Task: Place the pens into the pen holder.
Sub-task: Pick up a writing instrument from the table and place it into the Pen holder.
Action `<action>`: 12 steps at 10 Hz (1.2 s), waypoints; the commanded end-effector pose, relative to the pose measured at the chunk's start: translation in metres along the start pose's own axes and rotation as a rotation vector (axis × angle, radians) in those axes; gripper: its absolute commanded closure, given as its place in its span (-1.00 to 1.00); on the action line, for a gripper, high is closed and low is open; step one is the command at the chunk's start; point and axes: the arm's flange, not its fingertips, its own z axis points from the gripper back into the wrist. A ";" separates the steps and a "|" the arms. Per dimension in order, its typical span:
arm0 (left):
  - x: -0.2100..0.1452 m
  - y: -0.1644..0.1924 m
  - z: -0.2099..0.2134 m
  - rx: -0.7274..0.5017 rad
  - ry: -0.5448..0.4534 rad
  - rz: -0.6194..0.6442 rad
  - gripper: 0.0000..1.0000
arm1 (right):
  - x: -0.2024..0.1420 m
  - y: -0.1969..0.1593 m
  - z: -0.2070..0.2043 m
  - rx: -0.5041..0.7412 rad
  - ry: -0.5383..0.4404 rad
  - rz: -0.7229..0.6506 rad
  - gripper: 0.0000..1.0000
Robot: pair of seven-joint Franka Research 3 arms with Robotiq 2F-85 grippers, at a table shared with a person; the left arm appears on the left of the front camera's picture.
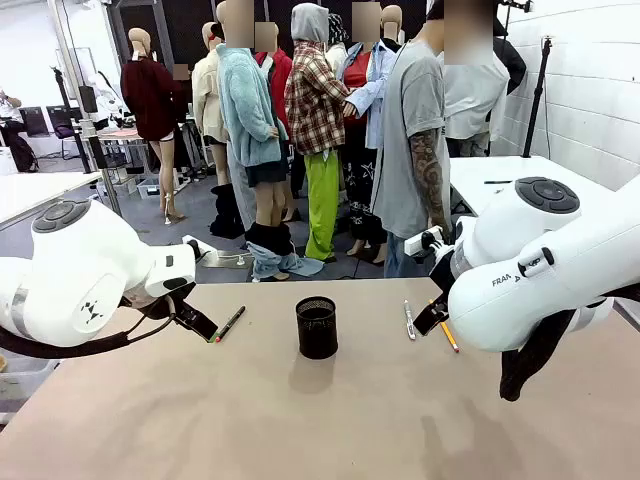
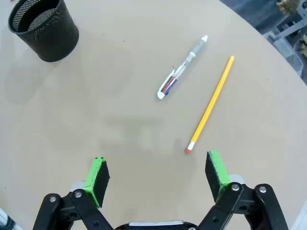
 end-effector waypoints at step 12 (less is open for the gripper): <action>0.054 0.005 -0.048 -0.015 0.152 -0.052 -1.00 | 0.000 0.000 0.000 0.000 0.000 0.000 -1.00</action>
